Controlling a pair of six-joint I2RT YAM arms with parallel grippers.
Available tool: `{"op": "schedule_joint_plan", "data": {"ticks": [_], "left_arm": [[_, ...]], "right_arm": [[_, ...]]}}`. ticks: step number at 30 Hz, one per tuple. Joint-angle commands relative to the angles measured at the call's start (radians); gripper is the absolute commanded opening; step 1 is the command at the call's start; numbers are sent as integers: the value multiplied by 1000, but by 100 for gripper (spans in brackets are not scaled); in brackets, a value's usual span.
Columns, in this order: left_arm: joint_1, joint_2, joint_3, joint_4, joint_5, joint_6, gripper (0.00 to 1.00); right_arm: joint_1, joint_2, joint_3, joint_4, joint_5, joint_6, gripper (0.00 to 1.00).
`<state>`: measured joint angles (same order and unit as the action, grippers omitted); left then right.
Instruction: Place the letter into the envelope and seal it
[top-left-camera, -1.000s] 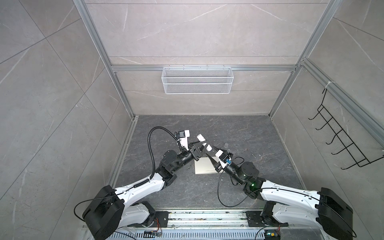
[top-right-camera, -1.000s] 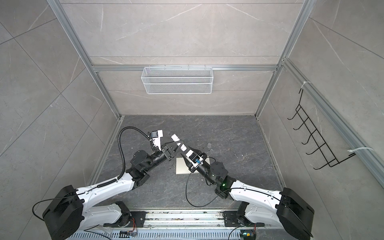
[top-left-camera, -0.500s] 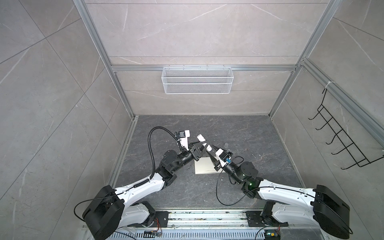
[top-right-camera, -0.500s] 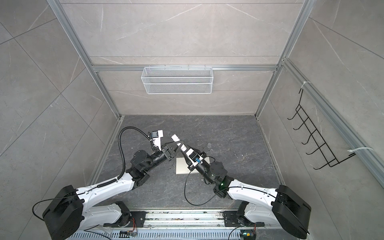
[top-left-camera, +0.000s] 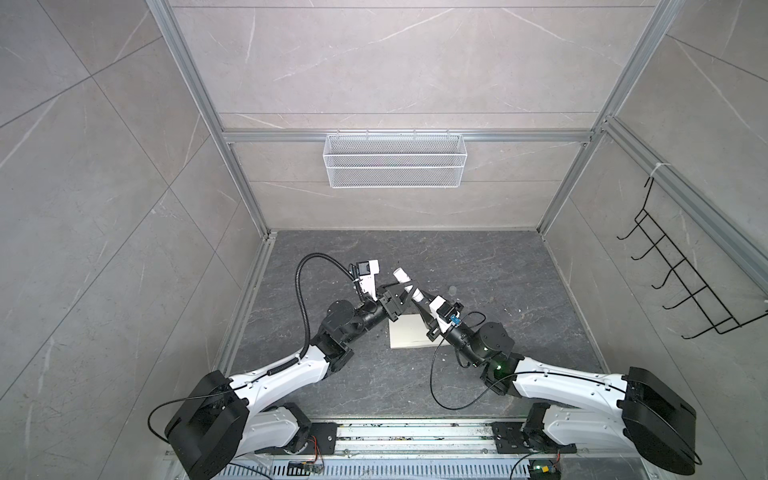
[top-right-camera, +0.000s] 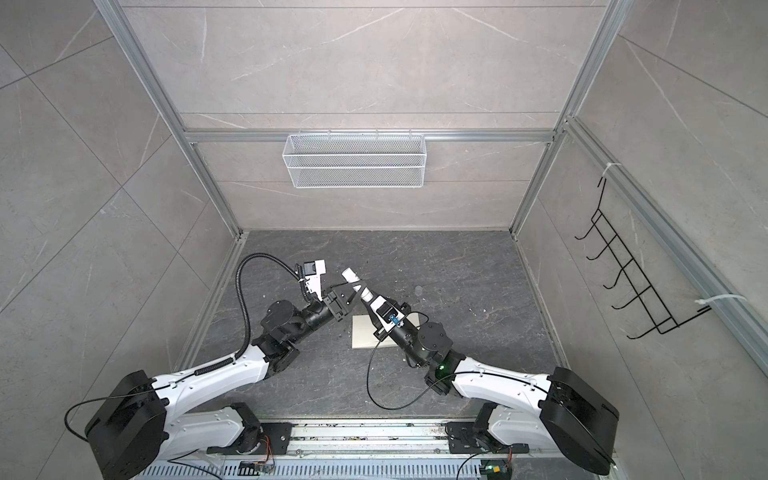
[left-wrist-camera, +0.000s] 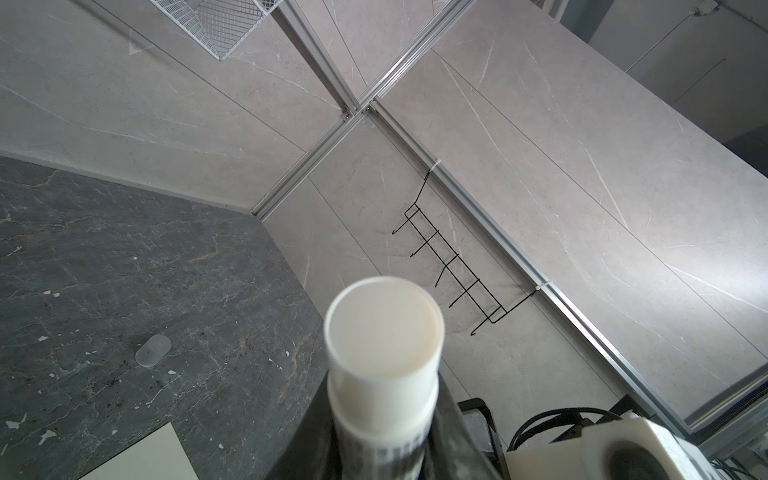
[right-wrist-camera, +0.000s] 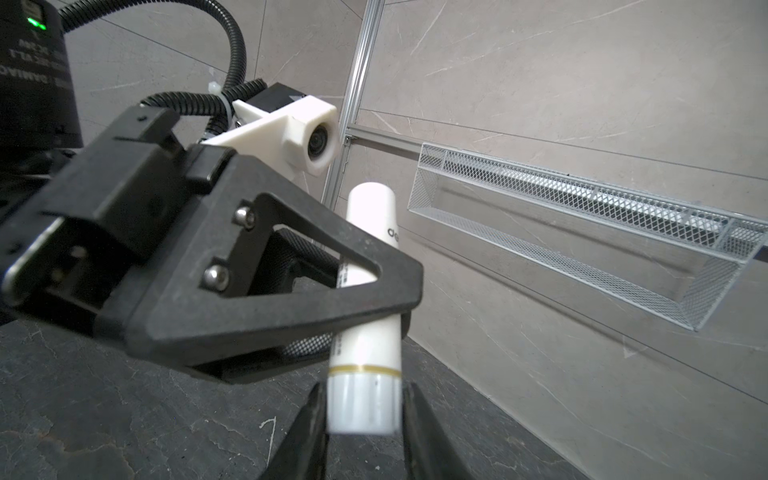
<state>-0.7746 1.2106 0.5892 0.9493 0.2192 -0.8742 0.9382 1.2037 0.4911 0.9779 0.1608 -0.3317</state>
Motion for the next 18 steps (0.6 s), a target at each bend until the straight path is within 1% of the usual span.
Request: {"op": "schedule_joint_plan", "data": {"ticks": [1, 2, 3, 9, 12, 13, 15, 17, 18], "left_arm": [[-4, -15, 22, 51, 16, 12, 0], [-4, -14, 24, 51, 18, 12, 0], [-4, -13, 23, 51, 18, 12, 0], [-5, -6, 23, 45, 23, 23, 0], [-3, 0, 23, 52, 42, 43, 0], [-5, 1, 21, 57, 51, 57, 0], [-4, 3, 11, 84, 68, 83, 0], [-4, 2, 2, 118, 94, 114, 0], [-4, 1, 0, 126, 108, 125, 0]], "right_arm": [[-2, 3, 39, 39, 15, 25, 29], [-2, 3, 40, 38, 10, 26, 23], [-2, 3, 42, 37, 9, 28, 21], [-3, -3, 46, 35, -2, 54, 13], [-10, -15, 44, 36, -34, 109, 9], [-23, -22, 45, 27, -63, 150, 8], [-84, -37, 50, 0, -177, 285, 7], [-182, -37, 58, 5, -362, 465, 4], [-219, -31, 63, 22, -426, 532, 4]]}}
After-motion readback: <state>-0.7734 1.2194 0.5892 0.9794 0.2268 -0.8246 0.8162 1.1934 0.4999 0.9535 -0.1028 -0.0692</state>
